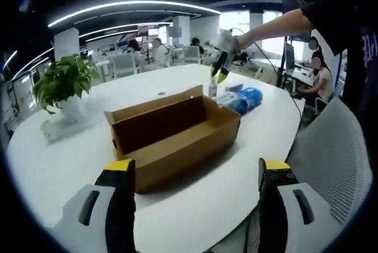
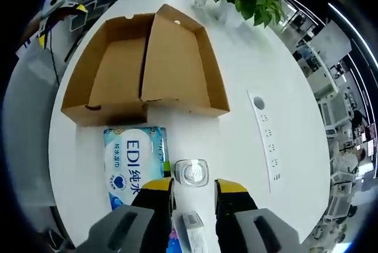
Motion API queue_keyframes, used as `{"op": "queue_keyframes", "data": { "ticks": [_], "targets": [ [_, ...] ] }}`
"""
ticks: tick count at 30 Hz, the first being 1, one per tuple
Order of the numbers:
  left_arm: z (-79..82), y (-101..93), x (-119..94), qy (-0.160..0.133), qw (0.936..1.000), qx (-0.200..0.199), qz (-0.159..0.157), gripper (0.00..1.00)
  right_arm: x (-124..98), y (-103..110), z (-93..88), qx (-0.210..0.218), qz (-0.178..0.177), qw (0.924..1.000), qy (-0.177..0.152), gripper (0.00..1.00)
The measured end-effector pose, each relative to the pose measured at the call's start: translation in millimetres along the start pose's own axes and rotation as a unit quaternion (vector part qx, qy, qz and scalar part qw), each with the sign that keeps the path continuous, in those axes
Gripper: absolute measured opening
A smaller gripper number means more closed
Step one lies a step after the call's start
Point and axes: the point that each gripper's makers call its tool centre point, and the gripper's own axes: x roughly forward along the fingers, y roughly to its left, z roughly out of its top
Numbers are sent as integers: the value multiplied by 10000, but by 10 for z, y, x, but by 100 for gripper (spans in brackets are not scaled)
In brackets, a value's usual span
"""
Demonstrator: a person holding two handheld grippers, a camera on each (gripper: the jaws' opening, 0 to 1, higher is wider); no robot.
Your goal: Operate the shoe box by opening the lid, removing the specified soft item, and placing it in the target area until the item is outside and the box remains undamaged.
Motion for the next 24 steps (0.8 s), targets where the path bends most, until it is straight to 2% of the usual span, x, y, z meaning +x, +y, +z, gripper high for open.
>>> {"op": "queue_keyframes", "data": {
  "ticks": [15, 24],
  "targets": [
    [36, 423, 99, 67, 9982, -219, 548, 68, -110, -72, 131, 184, -144, 9994, -272, 28],
    [-37, 732, 159, 244, 9928, -667, 967, 54, -113, -64, 264, 254, -182, 9984, -472, 27]
  ]
}}
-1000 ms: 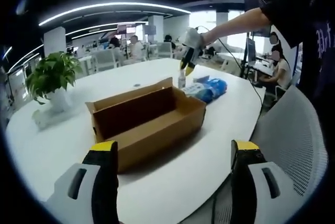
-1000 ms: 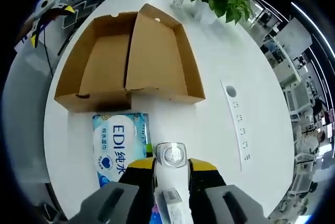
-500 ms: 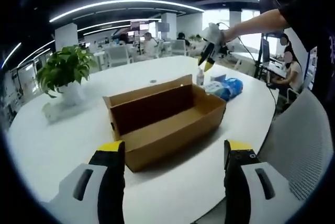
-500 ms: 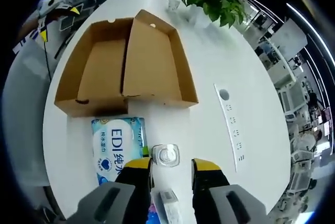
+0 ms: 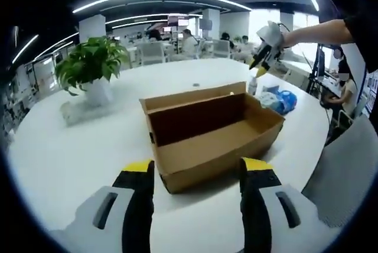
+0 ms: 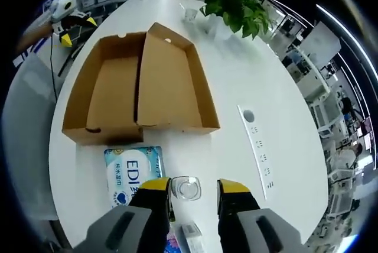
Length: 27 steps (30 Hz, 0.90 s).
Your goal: Operate the shoe box by opening the lid, removing the specified soft item, and placing it in the target area until the item is outside and the box remains undamaged.
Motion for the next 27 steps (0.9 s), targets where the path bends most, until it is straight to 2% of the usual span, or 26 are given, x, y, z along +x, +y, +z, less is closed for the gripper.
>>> {"op": "queue_keyframes", "data": {
  "ticks": [8, 13, 22, 25, 27],
  "targets": [
    [-70, 170, 113, 203, 9994, -208, 203, 42, 37, 11, 115, 136, -60, 9998, -120, 26],
    [-105, 218, 180, 286, 9988, -285, 276, 38, 68, 7, 196, 236, -93, 9994, -219, 26],
    [-171, 293, 303, 404, 9965, -631, 361, 28, 178, 21, 362, 702, -109, 9964, -459, 26],
    [-230, 332, 334, 573, 9946, -716, 480, 21, 223, 73, 433, 908, -21, 9940, -608, 27],
    [-246, 356, 341, 600, 9934, -818, 542, 19, 262, 91, 448, 938, -9, 9938, -597, 28]
  ]
}}
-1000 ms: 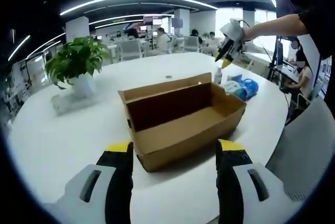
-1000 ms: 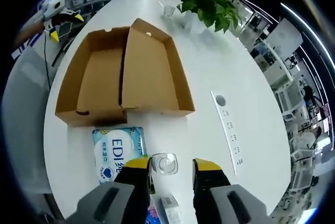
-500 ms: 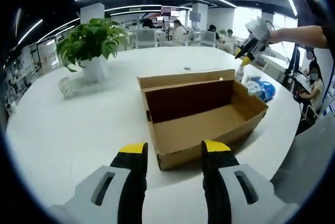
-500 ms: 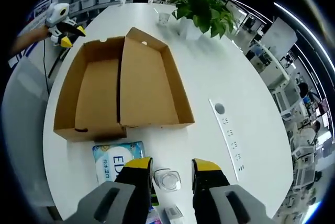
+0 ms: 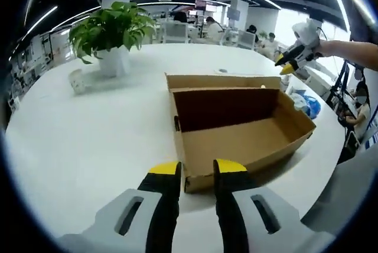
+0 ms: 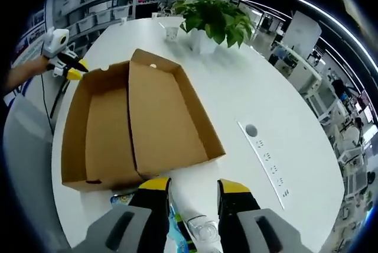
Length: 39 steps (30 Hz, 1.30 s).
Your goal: Operate the shoe box by opening the lid, removing the specified soft item, and placing it in the target area until the item is outside and the box remains undamaged.
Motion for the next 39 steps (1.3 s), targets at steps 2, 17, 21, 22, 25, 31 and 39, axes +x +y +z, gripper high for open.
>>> {"op": "queue_keyframes", "data": {
  "ticks": [2, 17, 21, 22, 25, 31, 39],
  "targets": [
    [-4, 12, 8, 12, 10000, -93, 13, 18, 32, 4, 3, 41, -13, 10000, 12, 27],
    [-69, 160, 97, -24, 9970, -759, 143, 6, 333, -124, 114, 1163, -349, 9923, -250, 24],
    [-73, 166, 106, -17, 9951, -976, 148, 5, 462, -140, 135, 1487, -451, 9875, -258, 24],
    [-74, 165, 106, -12, 9951, -973, 152, 5, 485, -141, 147, 1512, -465, 9870, -272, 24],
    [-71, 158, 117, 16, 9961, -855, 207, 5, 572, -177, 151, 1720, -600, 9829, -279, 24],
    [-79, 201, 123, 26, 9958, -881, 248, 5, 700, -198, 137, 2016, -682, 9767, -269, 24],
    [-89, 209, 137, 43, 9961, -828, 295, 4, 812, -224, -8, 2573, -837, 9627, 10, 16]
  ]
}}
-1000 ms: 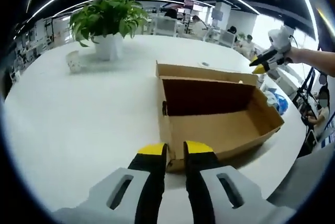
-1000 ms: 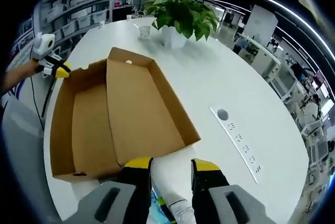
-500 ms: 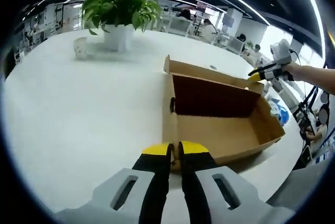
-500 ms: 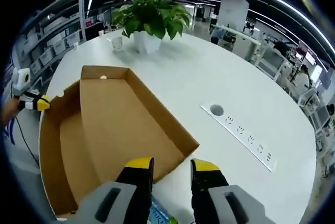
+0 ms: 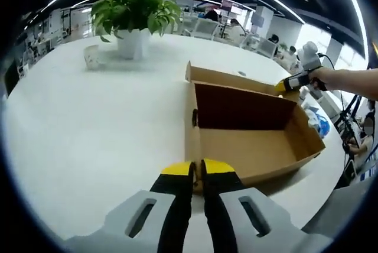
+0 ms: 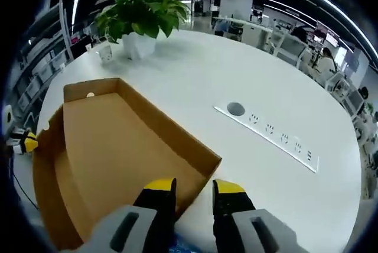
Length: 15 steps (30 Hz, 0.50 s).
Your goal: Operate the shoe box by opening the lid, removing the specified soft item, and placing it in the target area until the item is outside and the box remains undamaged.
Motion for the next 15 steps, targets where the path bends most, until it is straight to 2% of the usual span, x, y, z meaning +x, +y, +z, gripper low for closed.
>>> {"op": "queue_keyframes", "data": {
  "ticks": [4, 10, 15],
  "targets": [
    [-3, -2, 7, 22, 10000, 21, 35, 4, 21, -18, 22, 200, -70, 9998, -2, 12],
    [-9, -4, 12, 44, 10000, 49, 58, 3, 45, -33, -30, 530, -137, 9983, 183, 9],
    [-16, -12, 11, 43, 9999, 89, 58, 3, 12, -44, -29, 517, -229, 9983, 149, 6]
  ]
}}
